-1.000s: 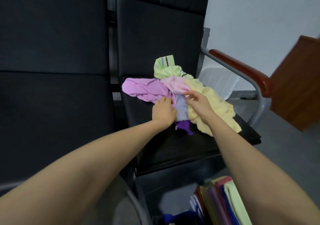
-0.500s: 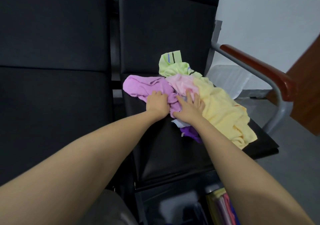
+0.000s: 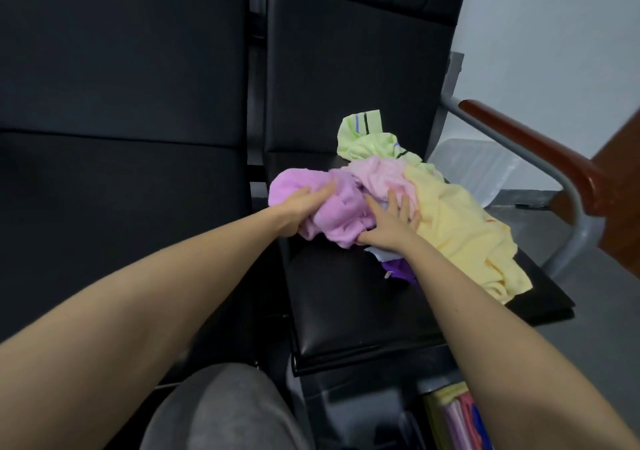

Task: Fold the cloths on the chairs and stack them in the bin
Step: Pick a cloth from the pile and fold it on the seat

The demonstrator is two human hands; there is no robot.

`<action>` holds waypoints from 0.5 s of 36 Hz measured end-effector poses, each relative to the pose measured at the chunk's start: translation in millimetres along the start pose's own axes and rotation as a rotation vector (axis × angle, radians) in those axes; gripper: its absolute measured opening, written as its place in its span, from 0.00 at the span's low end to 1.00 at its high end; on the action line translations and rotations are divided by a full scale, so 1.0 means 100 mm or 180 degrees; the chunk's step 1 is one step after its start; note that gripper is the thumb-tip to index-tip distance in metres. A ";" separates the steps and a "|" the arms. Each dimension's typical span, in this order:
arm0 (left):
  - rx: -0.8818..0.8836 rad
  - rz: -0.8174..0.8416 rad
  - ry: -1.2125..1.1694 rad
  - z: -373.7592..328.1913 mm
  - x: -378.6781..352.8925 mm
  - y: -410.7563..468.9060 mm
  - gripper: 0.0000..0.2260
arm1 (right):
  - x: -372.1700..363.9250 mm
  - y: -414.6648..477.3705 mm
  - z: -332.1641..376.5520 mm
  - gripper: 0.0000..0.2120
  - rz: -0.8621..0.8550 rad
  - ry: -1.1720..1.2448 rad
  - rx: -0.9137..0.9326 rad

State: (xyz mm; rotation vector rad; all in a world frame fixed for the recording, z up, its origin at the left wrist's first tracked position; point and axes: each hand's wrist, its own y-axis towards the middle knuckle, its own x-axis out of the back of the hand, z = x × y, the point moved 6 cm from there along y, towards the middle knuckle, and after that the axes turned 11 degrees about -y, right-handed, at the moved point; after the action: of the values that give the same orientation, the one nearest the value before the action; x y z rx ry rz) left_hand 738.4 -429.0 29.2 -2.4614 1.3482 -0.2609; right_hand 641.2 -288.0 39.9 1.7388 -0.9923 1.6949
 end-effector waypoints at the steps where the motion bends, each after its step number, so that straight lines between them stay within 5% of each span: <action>1: 0.0076 0.0255 0.0313 0.02 -0.03 -0.02 0.38 | 0.01 -0.02 0.05 0.43 0.0018 -0.0070 0.0069; 4: 0.0217 0.0556 0.1200 0.02 -0.04 -0.13 0.46 | -0.02 -0.09 0.16 0.40 0.0232 -0.0064 0.0180; 7: -0.0071 0.0290 0.1456 -0.11 0.02 -0.19 0.25 | -0.11 -0.15 0.13 0.35 0.0459 -0.0047 0.0084; 10: -0.0436 -0.0092 0.1263 -0.24 0.13 -0.20 0.16 | -0.15 -0.21 0.12 0.33 0.0491 -0.0092 0.0040; 13: -0.0235 -0.0126 -0.0070 -0.27 0.26 -0.30 0.18 | -0.13 -0.26 0.17 0.34 0.0421 -0.0006 0.0127; 18: -0.0360 0.0731 -0.2908 -0.43 0.26 -0.43 0.22 | -0.01 -0.34 0.31 0.46 0.0203 0.0382 0.0392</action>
State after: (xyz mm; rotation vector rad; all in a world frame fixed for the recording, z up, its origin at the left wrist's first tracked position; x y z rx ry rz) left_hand 773.0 -437.7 84.6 -2.0127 1.1848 0.9000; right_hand 687.1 -291.8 40.8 1.6741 -0.9159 1.9132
